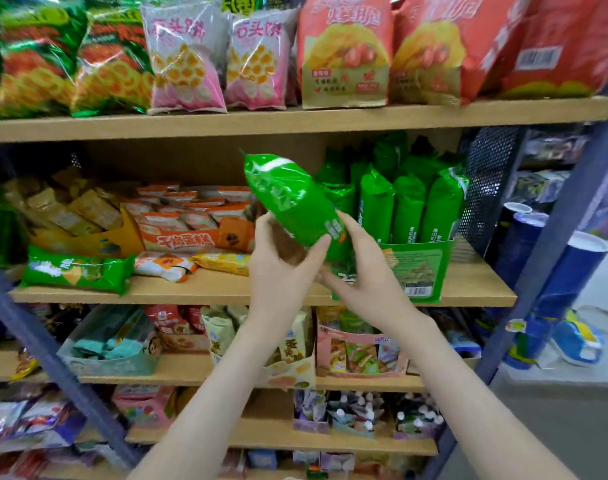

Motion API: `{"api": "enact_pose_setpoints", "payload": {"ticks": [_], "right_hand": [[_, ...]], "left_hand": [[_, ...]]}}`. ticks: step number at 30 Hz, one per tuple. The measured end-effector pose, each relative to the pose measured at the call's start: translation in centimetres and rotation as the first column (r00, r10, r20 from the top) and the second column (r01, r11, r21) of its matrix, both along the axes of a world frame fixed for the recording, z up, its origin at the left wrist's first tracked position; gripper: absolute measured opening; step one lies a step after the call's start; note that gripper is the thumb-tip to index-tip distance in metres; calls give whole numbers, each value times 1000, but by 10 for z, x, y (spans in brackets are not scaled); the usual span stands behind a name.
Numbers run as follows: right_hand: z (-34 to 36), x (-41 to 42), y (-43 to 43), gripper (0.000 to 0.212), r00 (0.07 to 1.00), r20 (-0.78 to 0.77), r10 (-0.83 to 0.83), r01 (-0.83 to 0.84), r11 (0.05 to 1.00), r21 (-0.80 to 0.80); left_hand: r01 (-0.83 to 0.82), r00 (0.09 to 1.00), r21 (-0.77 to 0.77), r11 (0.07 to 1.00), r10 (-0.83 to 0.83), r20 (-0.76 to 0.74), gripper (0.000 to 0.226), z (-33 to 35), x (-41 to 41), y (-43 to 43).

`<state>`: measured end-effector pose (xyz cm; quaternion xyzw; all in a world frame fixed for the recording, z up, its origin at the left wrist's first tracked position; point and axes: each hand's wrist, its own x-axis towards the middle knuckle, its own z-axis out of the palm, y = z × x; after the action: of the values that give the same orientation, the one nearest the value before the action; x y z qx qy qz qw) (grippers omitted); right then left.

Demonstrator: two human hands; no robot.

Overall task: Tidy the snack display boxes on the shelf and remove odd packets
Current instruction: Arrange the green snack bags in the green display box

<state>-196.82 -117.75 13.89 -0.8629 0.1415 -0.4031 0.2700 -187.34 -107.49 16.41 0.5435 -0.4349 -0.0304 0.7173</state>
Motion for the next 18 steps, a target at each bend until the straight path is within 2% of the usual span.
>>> {"api": "enact_pose_setpoints", "payload": {"ticks": [2,4,7,12,18], "right_hand": [[-7,-4,-16,81,976,-94,-197,174,963,-208],[-15,-8,-31,82,904,-156,-398,315,867,-385],[-28,-11,-43,83,828,-158,-537,377,744,-552],[-32,-13,-52,83,801,-119,-587,418,689,-592],[-36,-14,-58,80,850,-33,-526,416,708,-571]], "left_hand": [[13,999,-70,997,-15,-35,46,8,12,-2],[22,999,-77,997,-25,-38,45,13,23,-5],[89,994,-36,995,-92,-65,41,15,29,-16],[160,985,-61,985,-164,-56,41,14,32,-36],[165,986,-3,986,-165,21,43,12,48,-52]]}}
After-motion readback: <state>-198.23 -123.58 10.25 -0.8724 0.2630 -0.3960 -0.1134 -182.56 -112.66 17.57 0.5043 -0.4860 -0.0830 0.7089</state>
